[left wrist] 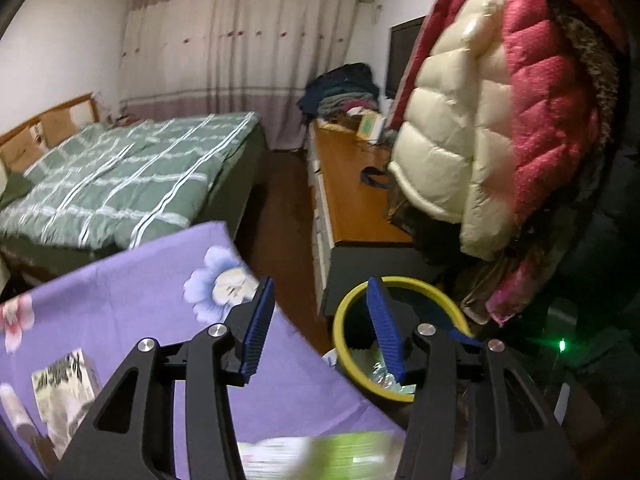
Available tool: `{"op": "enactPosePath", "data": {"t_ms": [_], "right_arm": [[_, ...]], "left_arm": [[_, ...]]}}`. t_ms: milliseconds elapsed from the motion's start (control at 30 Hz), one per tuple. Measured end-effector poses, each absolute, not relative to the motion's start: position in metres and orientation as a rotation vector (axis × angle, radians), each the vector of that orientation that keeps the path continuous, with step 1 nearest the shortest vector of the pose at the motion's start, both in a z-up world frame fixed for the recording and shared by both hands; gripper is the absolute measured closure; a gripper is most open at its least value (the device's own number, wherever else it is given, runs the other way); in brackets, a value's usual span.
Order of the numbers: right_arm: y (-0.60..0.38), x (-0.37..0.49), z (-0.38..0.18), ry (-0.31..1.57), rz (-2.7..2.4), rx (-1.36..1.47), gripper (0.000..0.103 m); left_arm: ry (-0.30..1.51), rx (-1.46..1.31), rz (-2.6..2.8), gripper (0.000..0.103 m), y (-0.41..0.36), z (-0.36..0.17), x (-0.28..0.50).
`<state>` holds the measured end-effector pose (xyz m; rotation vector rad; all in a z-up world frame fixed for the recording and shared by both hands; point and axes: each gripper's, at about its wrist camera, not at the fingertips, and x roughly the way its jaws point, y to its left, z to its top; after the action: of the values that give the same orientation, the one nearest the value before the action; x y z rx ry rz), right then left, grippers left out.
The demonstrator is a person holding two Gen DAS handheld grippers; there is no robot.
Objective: Collect trash
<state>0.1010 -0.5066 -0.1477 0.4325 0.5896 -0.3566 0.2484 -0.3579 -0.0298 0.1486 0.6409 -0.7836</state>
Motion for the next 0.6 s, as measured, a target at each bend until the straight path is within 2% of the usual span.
{"op": "enactPosePath", "data": {"t_ms": [133, 600], "right_arm": [[-0.466, 0.127, -0.144, 0.644, -0.349, 0.284, 0.065], [-0.466, 0.113, -0.136, 0.612, -0.355, 0.356, 0.063]], "left_arm": [[0.646, 0.125, -0.737, 0.055, -0.34, -0.036, 0.25], [0.643, 0.11, -0.705, 0.055, -0.276, -0.032, 0.22]]}}
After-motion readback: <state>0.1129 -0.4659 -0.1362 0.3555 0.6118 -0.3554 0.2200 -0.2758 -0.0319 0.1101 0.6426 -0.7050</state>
